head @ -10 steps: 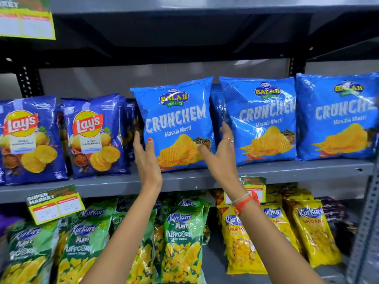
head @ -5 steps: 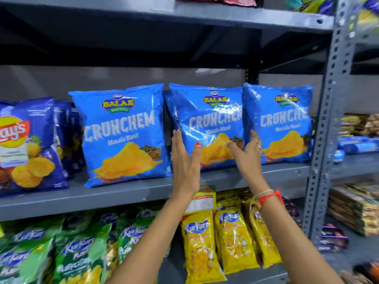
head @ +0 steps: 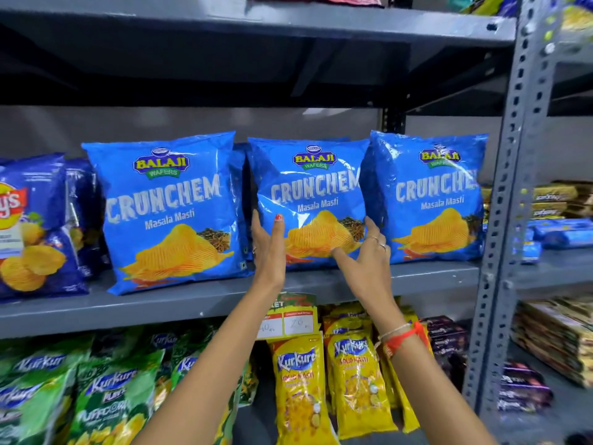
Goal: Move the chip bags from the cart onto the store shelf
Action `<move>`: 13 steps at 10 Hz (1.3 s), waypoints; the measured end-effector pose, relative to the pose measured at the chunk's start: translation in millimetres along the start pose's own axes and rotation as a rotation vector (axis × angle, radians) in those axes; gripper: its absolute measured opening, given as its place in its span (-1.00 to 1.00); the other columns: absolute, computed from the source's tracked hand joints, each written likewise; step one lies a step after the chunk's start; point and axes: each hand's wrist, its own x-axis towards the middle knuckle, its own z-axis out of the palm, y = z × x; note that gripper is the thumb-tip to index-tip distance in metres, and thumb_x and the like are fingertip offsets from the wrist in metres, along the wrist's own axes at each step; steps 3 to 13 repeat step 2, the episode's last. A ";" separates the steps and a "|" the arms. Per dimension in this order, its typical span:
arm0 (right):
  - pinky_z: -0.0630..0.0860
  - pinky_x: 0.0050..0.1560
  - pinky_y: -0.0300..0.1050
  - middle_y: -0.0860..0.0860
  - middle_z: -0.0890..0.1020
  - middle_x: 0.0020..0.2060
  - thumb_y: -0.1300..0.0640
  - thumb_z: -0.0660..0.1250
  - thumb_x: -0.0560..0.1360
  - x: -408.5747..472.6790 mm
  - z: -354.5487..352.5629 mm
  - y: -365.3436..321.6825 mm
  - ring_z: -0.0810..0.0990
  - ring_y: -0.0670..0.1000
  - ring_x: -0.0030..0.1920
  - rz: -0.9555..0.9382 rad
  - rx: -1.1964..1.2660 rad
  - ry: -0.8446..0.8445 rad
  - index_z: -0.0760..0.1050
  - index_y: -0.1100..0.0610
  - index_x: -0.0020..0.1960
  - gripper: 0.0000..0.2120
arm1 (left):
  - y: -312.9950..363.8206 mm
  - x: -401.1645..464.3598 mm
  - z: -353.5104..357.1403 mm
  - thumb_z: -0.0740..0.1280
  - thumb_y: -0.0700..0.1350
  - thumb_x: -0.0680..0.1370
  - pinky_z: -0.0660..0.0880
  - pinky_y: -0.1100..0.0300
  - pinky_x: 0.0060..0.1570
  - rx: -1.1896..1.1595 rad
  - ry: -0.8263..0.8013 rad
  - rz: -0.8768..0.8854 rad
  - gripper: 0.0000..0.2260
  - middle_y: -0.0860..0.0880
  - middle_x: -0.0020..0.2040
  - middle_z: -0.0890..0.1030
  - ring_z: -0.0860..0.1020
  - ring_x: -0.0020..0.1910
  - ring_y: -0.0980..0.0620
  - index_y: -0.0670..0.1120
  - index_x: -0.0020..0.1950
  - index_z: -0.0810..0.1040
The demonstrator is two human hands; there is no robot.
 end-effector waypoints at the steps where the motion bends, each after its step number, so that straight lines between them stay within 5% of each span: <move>1: 0.24 0.33 0.02 0.18 0.27 0.42 0.11 0.35 0.41 -0.7 -2.8 2.8 0.23 0.19 0.39 -0.020 0.049 -0.020 0.05 0.18 0.49 -0.25 | -0.4 -0.7 0.3 0.11 0.09 0.57 0.05 -0.05 0.52 -0.019 0.024 0.032 -0.41 0.04 0.56 -0.03 0.00 0.53 0.04 0.02 0.51 -0.09; 2: 0.20 0.38 -0.05 0.12 0.30 0.43 0.13 0.35 0.43 1.1 -15.4 0.6 0.25 0.10 0.42 -0.041 0.226 0.082 0.14 0.16 0.46 -0.33 | 4.8 -7.3 -1.6 0.12 0.05 0.58 0.03 0.02 0.51 0.023 0.041 0.093 -0.44 0.06 0.56 -0.02 -0.01 0.53 0.08 0.03 0.51 -0.07; 13: 0.20 0.38 -0.05 0.12 0.30 0.43 0.13 0.35 0.43 1.1 -15.4 0.6 0.25 0.10 0.42 -0.041 0.226 0.082 0.14 0.16 0.46 -0.33 | 4.8 -7.3 -1.6 0.12 0.05 0.58 0.03 0.02 0.51 0.023 0.041 0.093 -0.44 0.06 0.56 -0.02 -0.01 0.53 0.08 0.03 0.51 -0.07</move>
